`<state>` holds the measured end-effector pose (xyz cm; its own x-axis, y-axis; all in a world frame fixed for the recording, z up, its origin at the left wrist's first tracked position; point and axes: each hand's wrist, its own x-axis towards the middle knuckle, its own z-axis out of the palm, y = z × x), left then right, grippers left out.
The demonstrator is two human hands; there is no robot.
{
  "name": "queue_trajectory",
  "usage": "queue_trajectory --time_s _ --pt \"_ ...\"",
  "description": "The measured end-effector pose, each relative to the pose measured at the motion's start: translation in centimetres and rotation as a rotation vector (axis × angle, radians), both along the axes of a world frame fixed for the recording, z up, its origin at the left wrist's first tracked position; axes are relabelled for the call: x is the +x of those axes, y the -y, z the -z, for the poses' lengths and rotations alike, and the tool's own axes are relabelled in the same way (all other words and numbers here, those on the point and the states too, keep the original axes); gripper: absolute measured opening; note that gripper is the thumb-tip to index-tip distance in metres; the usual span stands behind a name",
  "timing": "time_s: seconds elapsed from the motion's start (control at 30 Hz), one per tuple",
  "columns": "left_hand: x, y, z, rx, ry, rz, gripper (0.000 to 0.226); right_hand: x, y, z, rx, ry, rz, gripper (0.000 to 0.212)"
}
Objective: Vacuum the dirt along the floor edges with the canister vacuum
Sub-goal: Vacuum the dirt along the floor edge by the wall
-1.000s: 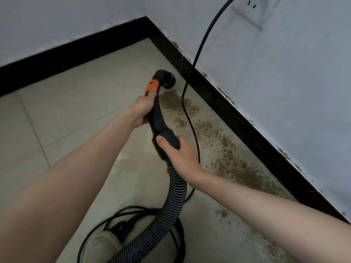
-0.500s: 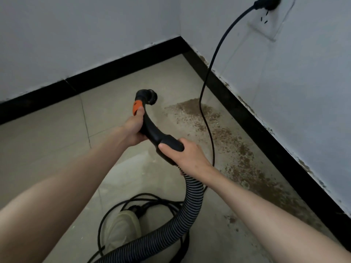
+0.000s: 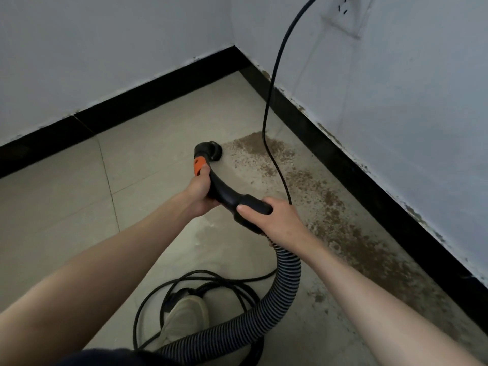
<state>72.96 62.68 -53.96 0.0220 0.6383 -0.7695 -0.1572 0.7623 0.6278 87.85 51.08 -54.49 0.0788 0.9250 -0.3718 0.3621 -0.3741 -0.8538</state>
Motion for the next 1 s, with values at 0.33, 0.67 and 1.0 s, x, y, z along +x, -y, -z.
queue_trajectory --time_s 0.33,0.67,1.0 --pt "0.6 -1.1 1.4 0.021 0.013 0.008 0.063 0.0 -0.3 0.8 0.006 0.074 0.050 0.063" --pt "3.2 -2.1 2.8 0.064 -0.094 0.130 0.059 0.9 0.6 2.0 -0.008 0.046 0.183 0.058" --pt "5.2 -3.5 2.5 0.088 -0.087 0.239 0.055 1.4 0.1 1.8 -0.004 0.052 0.267 0.059"
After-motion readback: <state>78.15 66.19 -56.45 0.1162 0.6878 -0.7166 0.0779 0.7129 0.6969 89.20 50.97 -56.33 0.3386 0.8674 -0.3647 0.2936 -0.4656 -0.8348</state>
